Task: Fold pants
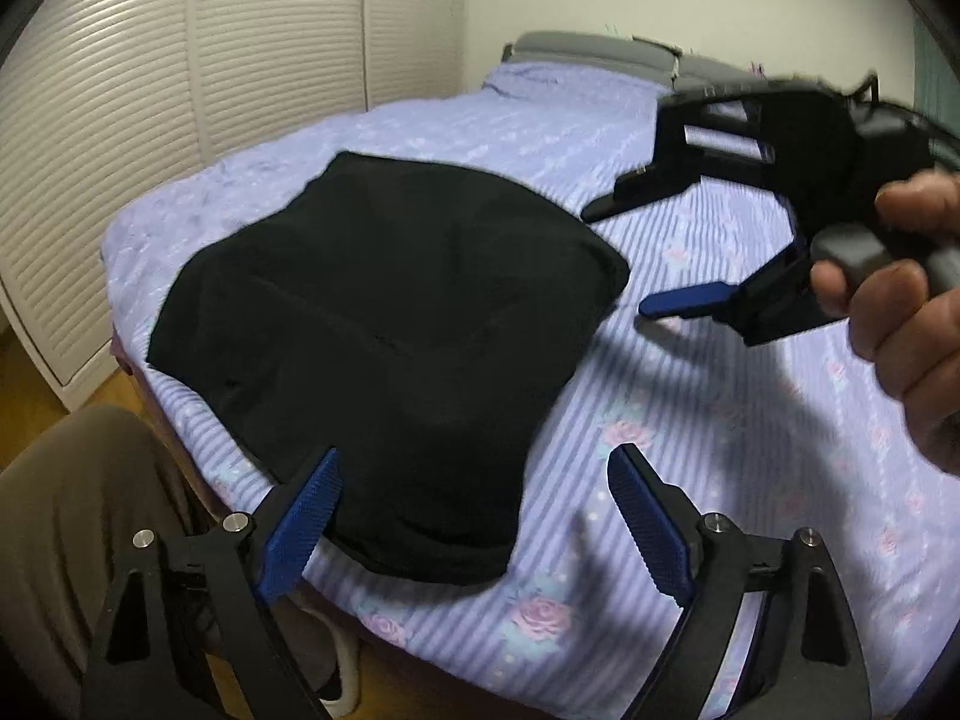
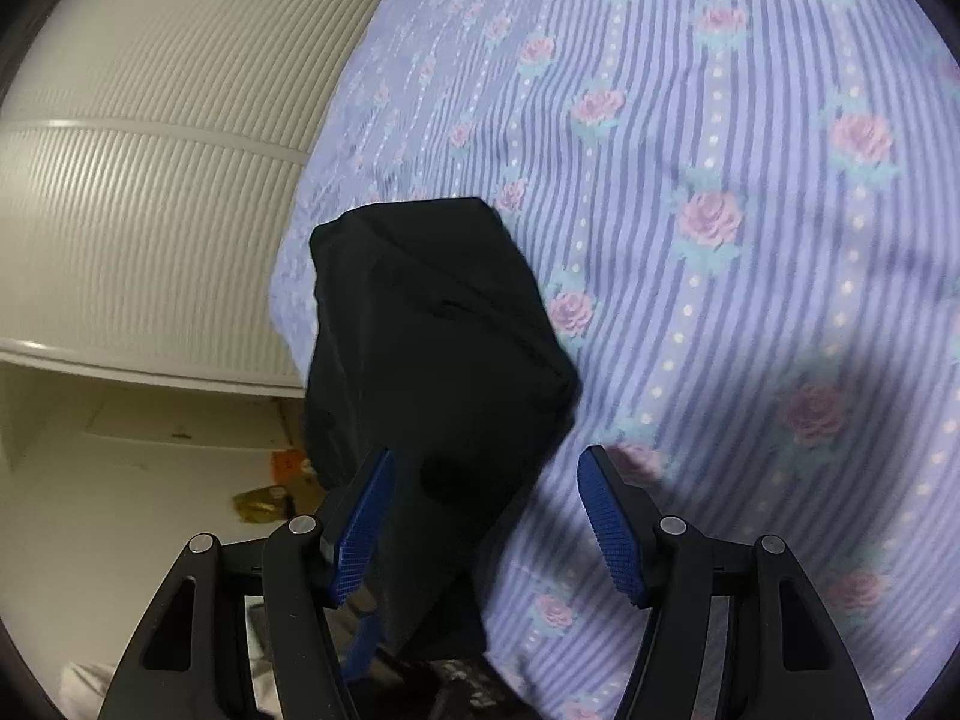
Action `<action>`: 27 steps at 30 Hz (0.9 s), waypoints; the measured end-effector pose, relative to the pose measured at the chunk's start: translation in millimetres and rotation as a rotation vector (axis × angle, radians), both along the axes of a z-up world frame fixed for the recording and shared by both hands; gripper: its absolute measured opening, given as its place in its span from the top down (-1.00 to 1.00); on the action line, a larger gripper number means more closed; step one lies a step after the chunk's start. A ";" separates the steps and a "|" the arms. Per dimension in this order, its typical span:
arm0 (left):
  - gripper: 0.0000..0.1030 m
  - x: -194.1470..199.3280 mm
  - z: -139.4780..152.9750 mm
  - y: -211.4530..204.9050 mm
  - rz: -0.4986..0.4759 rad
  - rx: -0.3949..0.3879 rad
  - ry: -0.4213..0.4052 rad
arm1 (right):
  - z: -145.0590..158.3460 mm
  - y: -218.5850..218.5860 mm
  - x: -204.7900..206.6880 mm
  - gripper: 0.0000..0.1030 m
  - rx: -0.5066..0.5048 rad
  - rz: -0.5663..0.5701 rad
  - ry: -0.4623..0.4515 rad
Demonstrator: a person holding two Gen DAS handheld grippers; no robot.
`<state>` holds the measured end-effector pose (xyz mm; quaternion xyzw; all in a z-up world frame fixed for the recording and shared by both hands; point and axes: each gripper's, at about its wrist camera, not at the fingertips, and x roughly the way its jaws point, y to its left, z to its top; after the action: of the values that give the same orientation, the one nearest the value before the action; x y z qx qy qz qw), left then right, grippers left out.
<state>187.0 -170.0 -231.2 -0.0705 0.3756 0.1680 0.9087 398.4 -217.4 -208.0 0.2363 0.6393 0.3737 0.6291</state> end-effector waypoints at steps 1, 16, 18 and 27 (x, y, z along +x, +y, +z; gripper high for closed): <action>-0.74 3.6 -4.4 1.5 -0.008 -0.002 0.017 | -3.0 2.4 -0.1 -0.25 0.000 0.001 0.011; 0.73 4.2 -17.4 41.3 -0.129 -0.154 0.005 | -1.9 29.5 -1.2 0.69 0.018 -0.022 -0.089; 0.78 -0.4 -8.5 48.3 -0.152 -0.178 0.000 | 9.7 30.5 -7.6 0.72 0.032 -0.024 -0.115; 0.81 -20.4 58.7 83.3 -0.206 -0.202 -0.084 | 81.8 42.9 -31.4 0.76 0.103 -0.024 -0.257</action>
<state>166.6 -86.7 -172.5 -0.1294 0.3575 0.0322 0.9243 366.9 -174.6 -126.2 0.2259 0.5305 0.4256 0.6975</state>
